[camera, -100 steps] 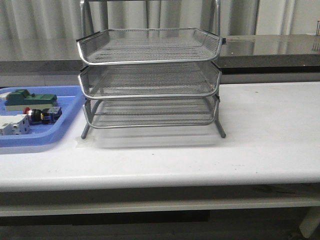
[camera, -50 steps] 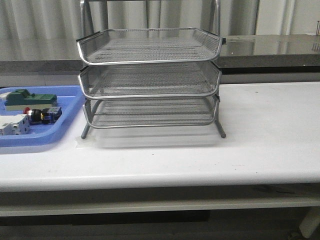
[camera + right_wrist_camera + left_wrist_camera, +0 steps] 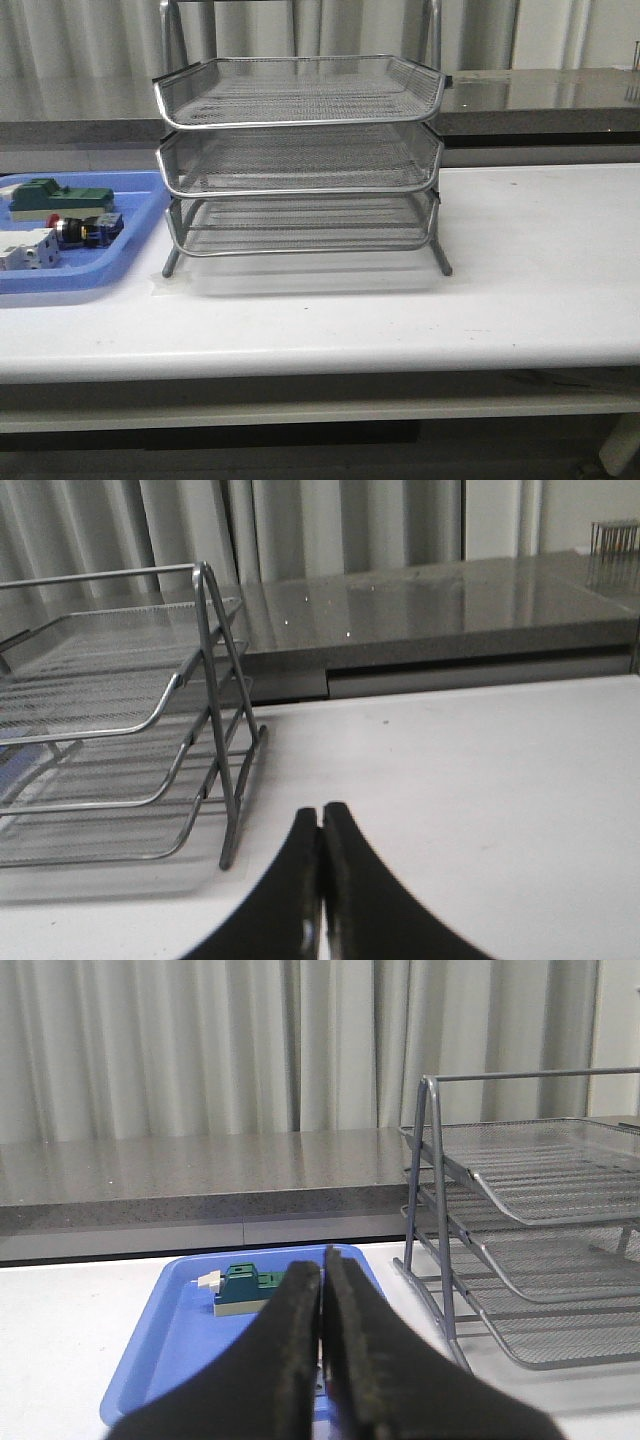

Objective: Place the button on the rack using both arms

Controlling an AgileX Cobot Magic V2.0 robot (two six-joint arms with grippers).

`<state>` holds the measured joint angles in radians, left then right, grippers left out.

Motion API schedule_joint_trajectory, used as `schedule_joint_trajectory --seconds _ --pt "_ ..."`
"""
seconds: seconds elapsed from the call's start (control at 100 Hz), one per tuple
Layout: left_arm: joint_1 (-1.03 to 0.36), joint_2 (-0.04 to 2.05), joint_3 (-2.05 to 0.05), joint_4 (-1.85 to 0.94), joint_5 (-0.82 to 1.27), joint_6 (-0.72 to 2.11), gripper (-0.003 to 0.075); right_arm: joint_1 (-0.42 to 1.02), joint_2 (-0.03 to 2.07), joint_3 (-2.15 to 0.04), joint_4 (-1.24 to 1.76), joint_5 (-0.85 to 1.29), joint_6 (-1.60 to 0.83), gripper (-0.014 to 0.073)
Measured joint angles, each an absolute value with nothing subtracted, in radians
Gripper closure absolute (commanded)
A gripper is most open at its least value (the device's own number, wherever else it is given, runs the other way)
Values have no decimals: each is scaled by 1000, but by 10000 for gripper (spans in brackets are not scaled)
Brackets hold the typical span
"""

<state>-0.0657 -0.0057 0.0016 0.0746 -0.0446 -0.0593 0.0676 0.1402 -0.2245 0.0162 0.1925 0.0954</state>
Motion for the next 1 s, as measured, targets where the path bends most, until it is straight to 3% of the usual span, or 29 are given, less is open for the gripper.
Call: schedule_joint_trajectory --seconds 0.42,0.73,1.0 --pt "-66 -6 2 75 -45 -59 716 68 709 -659 126 571 98 659" --pt "-66 -6 2 75 -45 -59 716 68 1022 -696 269 483 98 659" --pt "-66 -6 2 75 -45 -59 716 87 1174 -696 435 377 98 659"
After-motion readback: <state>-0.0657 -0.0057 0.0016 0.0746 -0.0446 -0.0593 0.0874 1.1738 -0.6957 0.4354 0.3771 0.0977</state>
